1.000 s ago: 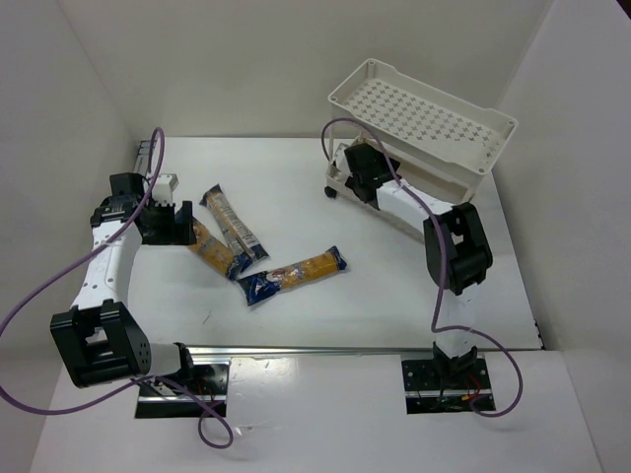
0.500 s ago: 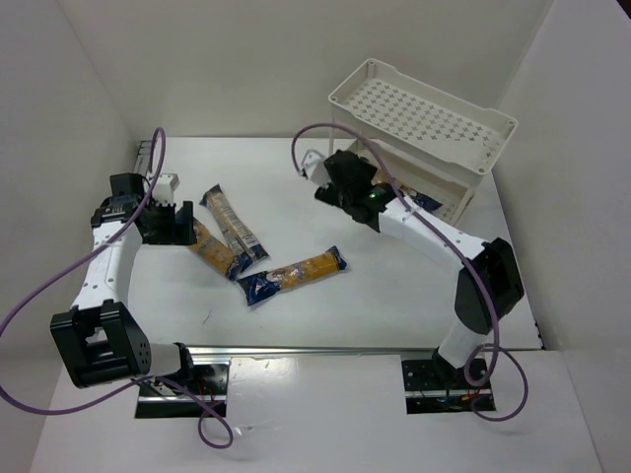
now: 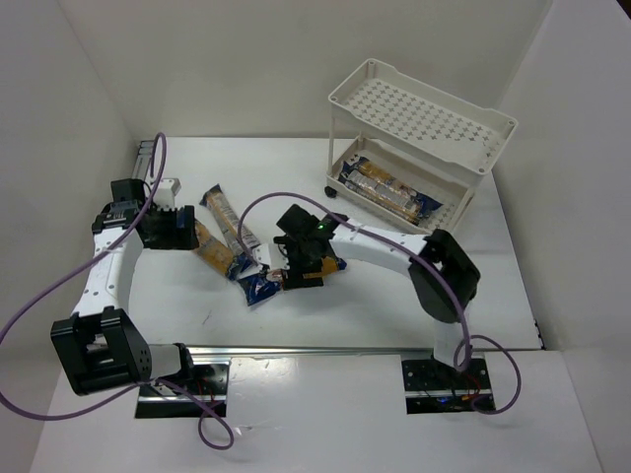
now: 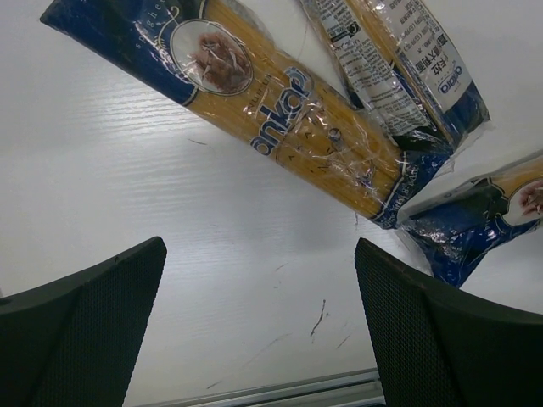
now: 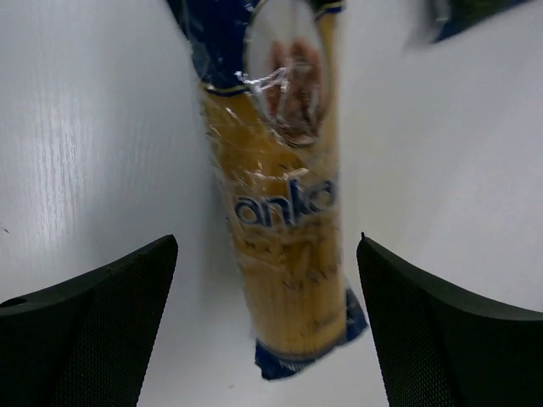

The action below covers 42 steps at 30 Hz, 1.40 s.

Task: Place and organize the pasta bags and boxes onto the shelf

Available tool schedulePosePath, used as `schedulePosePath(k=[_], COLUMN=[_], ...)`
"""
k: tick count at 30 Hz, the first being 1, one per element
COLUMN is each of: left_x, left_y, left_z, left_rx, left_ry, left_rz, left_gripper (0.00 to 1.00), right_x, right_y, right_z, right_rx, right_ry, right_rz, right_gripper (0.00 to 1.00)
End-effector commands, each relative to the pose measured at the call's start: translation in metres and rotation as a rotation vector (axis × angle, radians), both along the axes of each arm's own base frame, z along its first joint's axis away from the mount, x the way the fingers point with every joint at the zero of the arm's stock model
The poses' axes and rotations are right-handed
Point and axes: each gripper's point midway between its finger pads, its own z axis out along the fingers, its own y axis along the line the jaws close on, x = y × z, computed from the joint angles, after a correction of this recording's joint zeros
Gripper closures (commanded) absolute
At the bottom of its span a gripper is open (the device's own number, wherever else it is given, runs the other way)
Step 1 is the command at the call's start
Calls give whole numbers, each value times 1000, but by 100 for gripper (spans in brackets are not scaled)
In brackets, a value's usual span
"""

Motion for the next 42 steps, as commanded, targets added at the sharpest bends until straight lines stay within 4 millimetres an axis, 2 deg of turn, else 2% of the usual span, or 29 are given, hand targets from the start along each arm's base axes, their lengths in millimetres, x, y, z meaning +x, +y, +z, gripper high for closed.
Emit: schedulePosePath(k=[1, 4, 8, 10, 13, 15, 16, 17, 18, 19, 21, 24, 25, 27, 28, 30, 31, 33, 35, 36, 38, 39, 41, 42], left_x=[2, 2, 2, 2, 3, 3, 3, 5, 5, 5, 7, 7, 9, 9, 9, 11, 13, 15, 15, 15, 15, 15, 15, 15], left_y=[-5, -5, -5, -5, -2, -2, -2, -2, -2, -2, 1, 1, 1, 2, 2, 2, 3, 3, 3, 3, 3, 3, 3, 3], left_z=[12, 12, 12, 9, 4, 4, 1, 4, 4, 4, 5, 5, 8, 8, 8, 9, 12, 13, 13, 13, 13, 13, 13, 13], left_rx=[-26, -26, -26, -28, -20, -20, -22, -20, -20, -20, -6, -6, -4, 2, 2, 4, 6, 9, 9, 9, 9, 9, 9, 9], left_ry=[-60, -60, -60, -51, -33, -33, -24, -32, -33, -33, -32, -32, -41, -42, -42, -51, -60, -69, -69, -69, -69, -69, -69, -69], left_rz=[3, 3, 3, 3, 1, 1, 1, 1, 1, 1, -2, -2, -2, -10, -10, -10, -10, -10, -10, -10, -10, -10, -10, -10], left_gripper=[1, 1, 1, 1, 1, 1, 1, 1, 1, 1, 1, 1, 1, 1, 1, 1, 1, 1, 1, 1, 1, 1, 1, 1], right_x=[-5, 1, 3, 6, 8, 11, 7, 9, 9, 7, 9, 19, 31, 36, 45, 56, 60, 72, 82, 88, 97, 100, 107, 106], right_y=[16, 24, 27, 31, 24, 17, 9, 8, 5, 3, 3, 9, 17, 17, 23, 17, 13, 3, -4, -14, -21, -33, -45, -59], right_z=[-10, -23, -52, -58, -71, -77, -86, -84, -80, -79, -69, -27, 10, 48, 78, 135, 154, 205, 237, 273, 315, 351, 394, 429], right_rx=[15, 13, -26, -12, -27, -59, -84, -81, -82, -81, -74, -14, 44, 93, 151, 228, 251, 311, 350, 386, 456, 506, 544, 586], right_ry=[70, 72, 104, 102, 85, 34, 37, 22, 12, 16, -2, -36, -89, -117, -165, -272, -313, -428, -507, -586, -674, -748, -878, -958], right_rz=[97, 97, 97, 80, 37, 22, 17, 12, 9, 0, -4, -112, -153, -225, -247, -303, -325, -395, -453, -501, -560, -620, -659, -699], right_gripper=[9, 9, 9, 9, 15, 33, 46, 68, 97, 100, 100, 100, 100, 100, 100, 100, 100, 100, 100, 100, 100, 100, 100, 100])
